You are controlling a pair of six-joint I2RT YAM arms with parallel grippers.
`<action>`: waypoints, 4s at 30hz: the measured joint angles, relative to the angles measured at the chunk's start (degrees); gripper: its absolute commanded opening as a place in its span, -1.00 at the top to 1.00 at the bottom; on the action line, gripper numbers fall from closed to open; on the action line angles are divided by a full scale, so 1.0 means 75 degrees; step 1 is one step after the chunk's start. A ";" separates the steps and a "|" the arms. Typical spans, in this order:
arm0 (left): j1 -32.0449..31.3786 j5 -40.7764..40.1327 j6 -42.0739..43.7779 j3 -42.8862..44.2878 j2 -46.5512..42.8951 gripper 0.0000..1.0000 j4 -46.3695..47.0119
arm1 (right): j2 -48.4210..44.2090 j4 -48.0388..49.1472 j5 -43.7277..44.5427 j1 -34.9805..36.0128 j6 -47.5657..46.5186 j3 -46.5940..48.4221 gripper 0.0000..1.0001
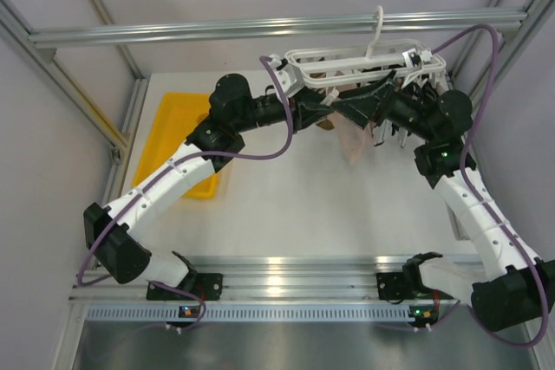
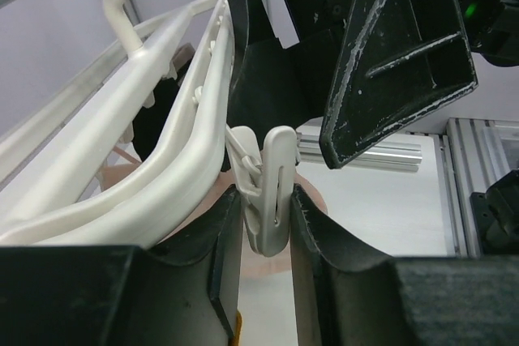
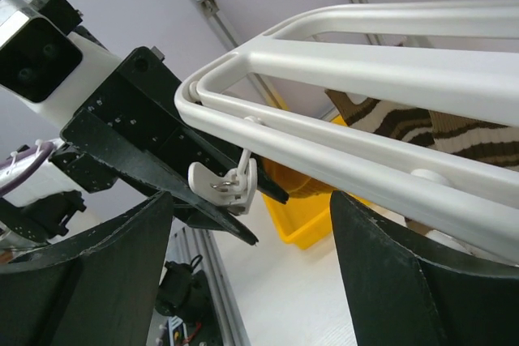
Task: Clip the socks to the hanger
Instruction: Open the clamp at the hanger, then pick up the sock from the bin.
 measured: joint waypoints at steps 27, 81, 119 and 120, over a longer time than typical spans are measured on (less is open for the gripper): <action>-0.0076 0.0242 -0.0239 -0.0096 0.0090 -0.35 -0.1064 | 0.0262 0.0149 0.0682 0.0283 0.0114 0.0026 1.00; 0.6487 0.0055 0.8131 0.2824 0.5729 0.13 -0.6508 | 0.0382 -0.0772 0.0918 0.0283 -0.0568 0.0178 1.00; 0.6679 -0.0769 0.9358 0.0382 0.2739 -0.09 -0.9879 | 0.0402 -0.0935 0.0962 0.0283 -0.0664 0.0184 1.00; 0.6714 -0.0638 0.9850 0.0396 0.2806 -0.14 -1.0040 | 0.0402 -0.0935 0.0962 0.0283 -0.0667 0.0184 1.00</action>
